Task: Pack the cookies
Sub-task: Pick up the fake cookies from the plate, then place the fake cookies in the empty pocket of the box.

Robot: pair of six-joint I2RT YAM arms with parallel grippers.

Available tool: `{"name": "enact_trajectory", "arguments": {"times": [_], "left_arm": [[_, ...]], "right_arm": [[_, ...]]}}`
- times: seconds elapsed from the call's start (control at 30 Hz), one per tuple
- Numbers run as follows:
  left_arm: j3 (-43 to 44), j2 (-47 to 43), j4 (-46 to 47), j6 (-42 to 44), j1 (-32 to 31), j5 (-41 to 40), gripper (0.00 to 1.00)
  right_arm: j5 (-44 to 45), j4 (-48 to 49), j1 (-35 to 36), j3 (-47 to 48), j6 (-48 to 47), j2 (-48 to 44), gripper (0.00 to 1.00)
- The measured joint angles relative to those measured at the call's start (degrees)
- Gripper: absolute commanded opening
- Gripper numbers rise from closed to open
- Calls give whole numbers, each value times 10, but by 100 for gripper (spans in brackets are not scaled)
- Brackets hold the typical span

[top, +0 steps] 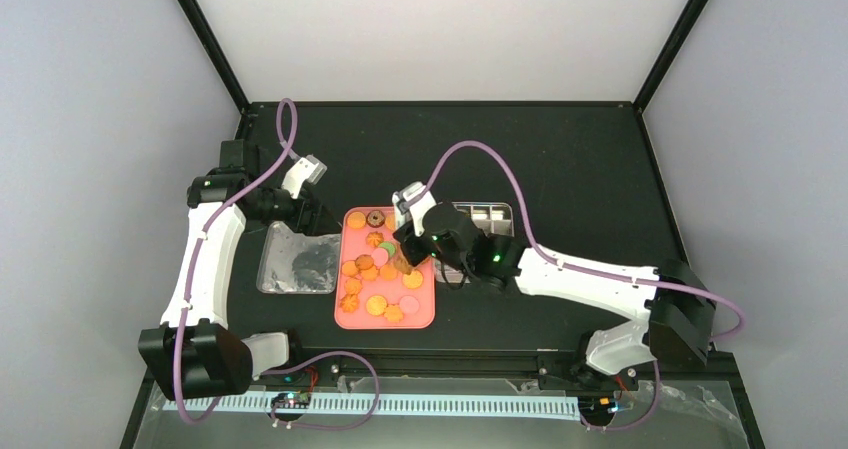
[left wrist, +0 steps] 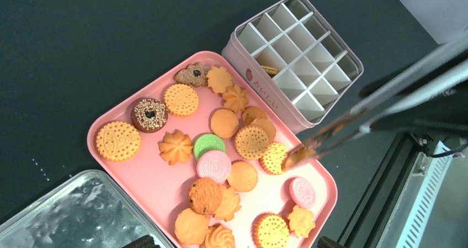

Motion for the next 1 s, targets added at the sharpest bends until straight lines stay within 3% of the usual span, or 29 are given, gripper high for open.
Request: {"name": "enact_trajectory", "arguments": {"times": [0.37,0.9,1.0], "left_arm": [[0,0,-1,-3,0,-16,78],[0,-26,0,-6,0,-22,79],[-1,-26,0,-6,0,-22,79]], "right_arm": [[38,-19,-158,51,-70,-3,1],[54,-30,-188,106,-152,102,1],[54,-30,-188,106,-155,106,7]]}}
